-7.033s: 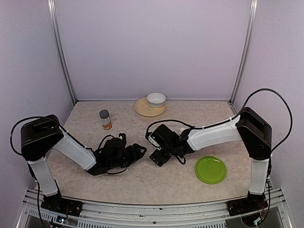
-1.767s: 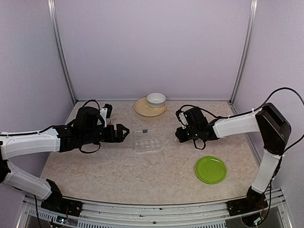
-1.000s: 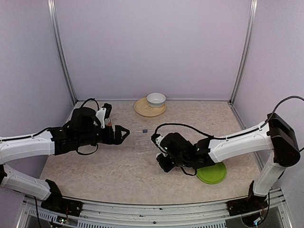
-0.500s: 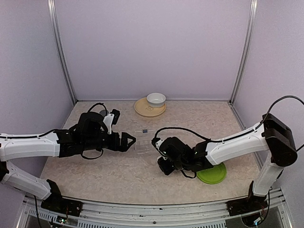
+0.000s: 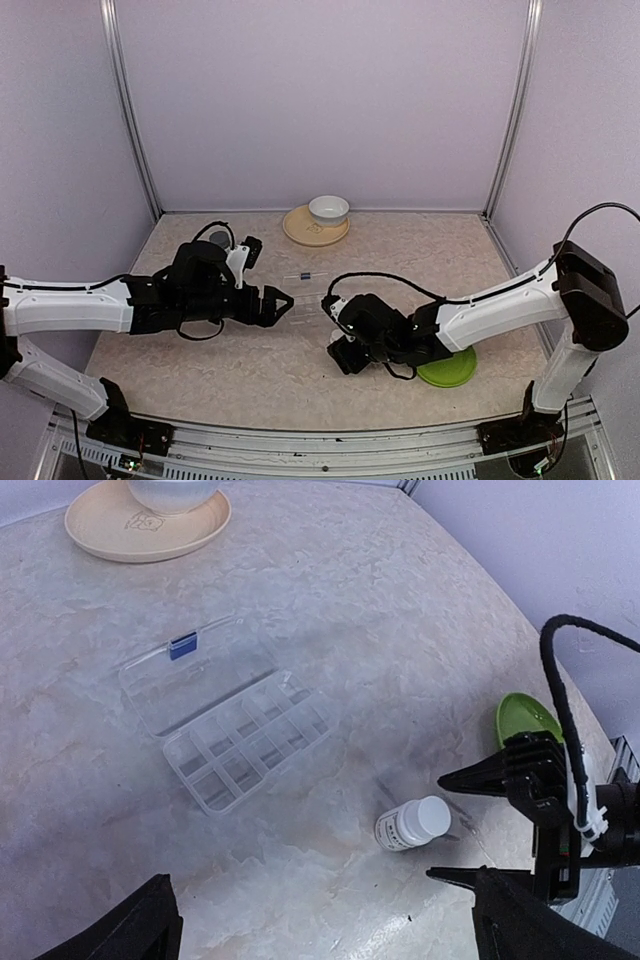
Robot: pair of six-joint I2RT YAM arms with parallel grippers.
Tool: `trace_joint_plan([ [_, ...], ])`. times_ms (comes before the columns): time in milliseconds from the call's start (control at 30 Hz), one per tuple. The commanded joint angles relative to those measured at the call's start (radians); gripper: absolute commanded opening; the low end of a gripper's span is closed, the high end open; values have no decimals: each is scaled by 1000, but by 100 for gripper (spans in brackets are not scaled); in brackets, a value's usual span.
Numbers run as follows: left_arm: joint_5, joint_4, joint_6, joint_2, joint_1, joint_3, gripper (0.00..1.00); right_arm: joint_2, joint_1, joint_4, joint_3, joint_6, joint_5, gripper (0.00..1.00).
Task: Sort the pills into containers
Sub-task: Place the pill bottle at the center of the board, then pick up the pill bottle from the center of the board.
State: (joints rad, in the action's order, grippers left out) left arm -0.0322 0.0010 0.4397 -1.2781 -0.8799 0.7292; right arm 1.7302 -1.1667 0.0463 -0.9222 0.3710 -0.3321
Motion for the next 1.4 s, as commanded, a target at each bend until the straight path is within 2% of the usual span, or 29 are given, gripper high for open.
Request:
trace_joint_plan([
  [0, 12, 24, -25, -12, -10, 5, 99, -107, -11, -18, 45, 9, -4, 77],
  [233, 47, -4, -132, -75, -61, 77, 99, -390, -11, -58, 207, 51, -21, 100],
  [400, 54, -58, -200, -175, -117, 164, 99, -631, -10, -62, 323, 146, -110, 100],
  [533, 51, -91, -220, -270, -144, 229, 98, -724, -11, -38, 344, 183, -154, 100],
  [967, 47, -114, -238, -460, -179, 362, 84, -617, -10, -37, 331, 215, -155, 100],
  [1367, 66, -112, -248, -561, -181, 414, 61, -609, -10, -37, 341, 229, -172, 100],
])
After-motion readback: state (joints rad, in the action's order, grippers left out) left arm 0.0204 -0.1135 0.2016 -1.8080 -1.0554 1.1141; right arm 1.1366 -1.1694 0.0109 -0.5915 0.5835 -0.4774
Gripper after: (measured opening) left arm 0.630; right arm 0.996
